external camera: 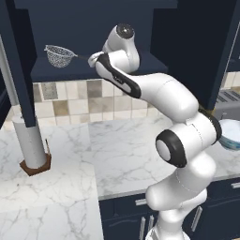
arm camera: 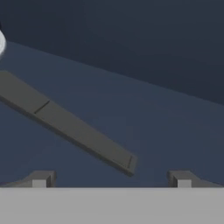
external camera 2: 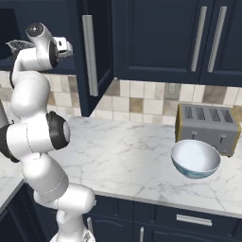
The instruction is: Open the cabinet and setup a tea strainer by placing it in the bowl upright.
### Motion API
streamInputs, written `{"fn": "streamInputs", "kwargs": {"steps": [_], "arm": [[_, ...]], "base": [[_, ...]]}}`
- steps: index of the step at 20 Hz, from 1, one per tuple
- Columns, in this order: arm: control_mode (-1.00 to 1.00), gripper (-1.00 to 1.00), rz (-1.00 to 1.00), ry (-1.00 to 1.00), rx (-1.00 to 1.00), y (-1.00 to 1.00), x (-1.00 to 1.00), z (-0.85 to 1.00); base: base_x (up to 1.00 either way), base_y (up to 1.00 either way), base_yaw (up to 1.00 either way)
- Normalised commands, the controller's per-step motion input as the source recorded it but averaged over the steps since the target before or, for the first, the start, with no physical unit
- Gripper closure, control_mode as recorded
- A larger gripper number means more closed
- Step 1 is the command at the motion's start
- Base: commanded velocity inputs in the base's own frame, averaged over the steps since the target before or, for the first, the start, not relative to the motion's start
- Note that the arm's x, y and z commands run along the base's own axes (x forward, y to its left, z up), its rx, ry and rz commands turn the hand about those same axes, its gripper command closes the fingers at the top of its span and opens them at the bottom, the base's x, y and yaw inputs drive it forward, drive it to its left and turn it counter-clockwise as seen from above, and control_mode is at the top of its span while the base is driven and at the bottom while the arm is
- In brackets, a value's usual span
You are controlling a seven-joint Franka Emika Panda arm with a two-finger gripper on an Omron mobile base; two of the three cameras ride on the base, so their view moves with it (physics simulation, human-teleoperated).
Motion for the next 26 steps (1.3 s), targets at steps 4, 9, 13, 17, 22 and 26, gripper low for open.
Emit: {"fn": "streamInputs", "kwargs": {"steps": [4,9,13,17,22,26], "arm": [[-1.00,-1.00,0.02,0.02,0.00,0.00,0.12,-0.02],[-1.00,-1.00,0.05,0.00,-0.04,0.07,0.11,0.00],[-1.00,-1.00,0.08,0.00,-0.03,0.09,0.01,0.00],[-1.00,-1.00,0.09,0.00,-0.02,0.04,0.01,0.00],[-1.00,-1.00,0.08,0.04,0.00,0.00,0.02,-0.02],[-1.00,-1.00,0.08,0.06,0.00,0.00,0.06,-0.06]], "base": [[0.00,0.00,0.00],[0.00,0.00,0.00],[0.00,0.00,0.00],[0.00,0.00,0.00],[0.00,0.00,0.00],[0.00,0.00,0.00]]}}
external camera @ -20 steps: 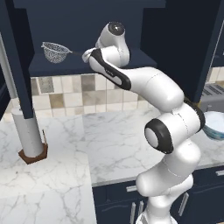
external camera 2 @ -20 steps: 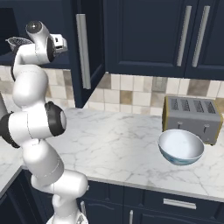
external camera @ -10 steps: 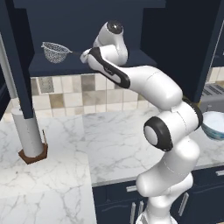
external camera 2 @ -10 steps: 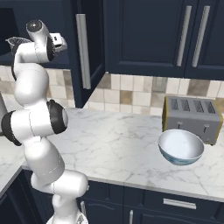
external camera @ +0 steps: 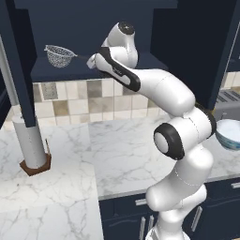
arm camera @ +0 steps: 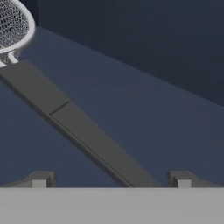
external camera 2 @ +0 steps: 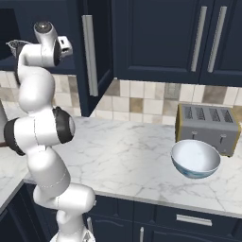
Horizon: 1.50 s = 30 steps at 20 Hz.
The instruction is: Open the cabinet and setup a tea strainer by placing it in the bowl upright.
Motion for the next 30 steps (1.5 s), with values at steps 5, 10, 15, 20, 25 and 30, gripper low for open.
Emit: {"fn": "streamInputs", "kwargs": {"steps": [5,10,15,20,25,30], "arm": [[-1.00,-1.00,0.07,0.04,-0.02,0.00,0.09,-0.07],[-1.00,-1.00,0.03,0.00,-0.03,0.00,0.15,-0.16],[-1.00,-1.00,0.00,0.00,-0.02,0.00,0.17,-0.07],[-1.00,-1.00,0.00,0.00,-0.04,0.00,0.13,-0.03],[-1.00,-1.00,0.00,0.00,-0.07,0.00,0.16,-0.11],[-1.00,-1.00,0.04,0.00,-0.04,0.00,0.03,-0.13]], "base": [[0.00,0.00,0.00],[0.00,0.00,0.00],[0.00,0.00,0.00],[0.00,0.00,0.00],[0.00,0.00,0.00],[0.00,0.00,0.00]]}}
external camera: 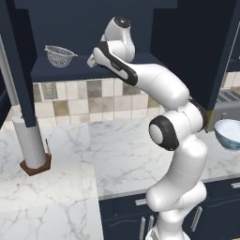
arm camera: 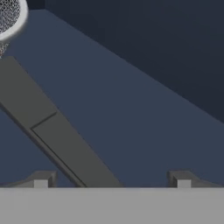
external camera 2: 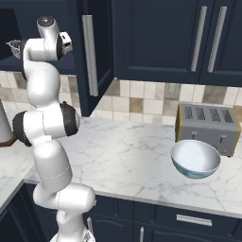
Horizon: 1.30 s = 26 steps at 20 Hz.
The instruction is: Open the cabinet and setup a tea strainer by placing it in the bowl upright.
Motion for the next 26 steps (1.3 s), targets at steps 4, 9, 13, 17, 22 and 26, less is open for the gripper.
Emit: {"fn": "streamInputs", "kwargs": {"steps": [4,9,13,17,22,26], "arm": [[-1.00,-1.00,0.06,0.00,0.00,0.00,0.00,-0.01],[-1.00,1.00,0.08,0.00,0.00,0.01,0.00,-0.11],[-1.00,1.00,0.07,0.00,0.00,0.04,0.00,-0.08],[-1.00,1.00,0.07,0.00,0.00,0.04,0.00,-0.03],[-1.00,1.00,0.05,0.00,0.00,0.06,0.00,-0.01],[-1.00,1.00,0.00,-0.09,0.00,0.11,0.00,0.00]], "base": [[0.00,0.00,0.00],[0.00,0.00,0.00],[0.00,0.00,0.00],[0.00,0.00,0.00],[0.00,0.00,0.00],[0.00,0.00,0.00]]}}
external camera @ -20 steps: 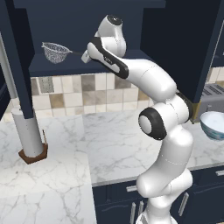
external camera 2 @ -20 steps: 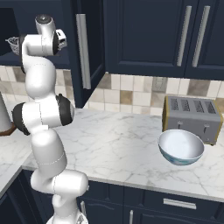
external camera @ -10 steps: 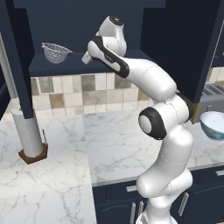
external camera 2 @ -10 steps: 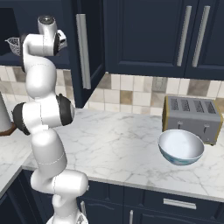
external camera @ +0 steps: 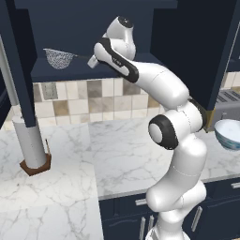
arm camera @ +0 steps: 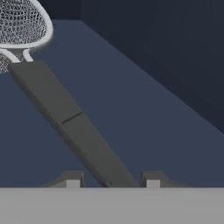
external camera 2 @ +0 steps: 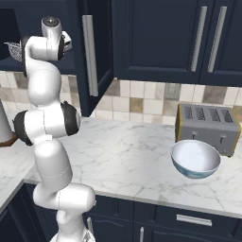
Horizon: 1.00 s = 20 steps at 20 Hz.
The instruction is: Open the cabinet and setup a tea strainer by placing it in the bowl upright.
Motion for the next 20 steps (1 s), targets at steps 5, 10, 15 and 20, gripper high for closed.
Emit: {"fn": "streamInputs", "kwargs": {"steps": [5,10,15,20], "arm": [[-1.00,1.00,0.00,-0.21,-0.01,0.05,-0.01,0.10],[-1.00,1.00,-0.03,-0.26,0.00,0.00,-0.15,0.08],[-1.00,1.00,-0.07,-0.37,0.00,0.00,-0.30,0.05],[-1.00,1.00,-0.14,-0.32,0.02,0.00,-0.53,0.12]], "base": [[0.00,0.00,0.00],[0.00,0.00,0.00],[0.00,0.00,0.00],[0.00,0.00,0.00]]}}
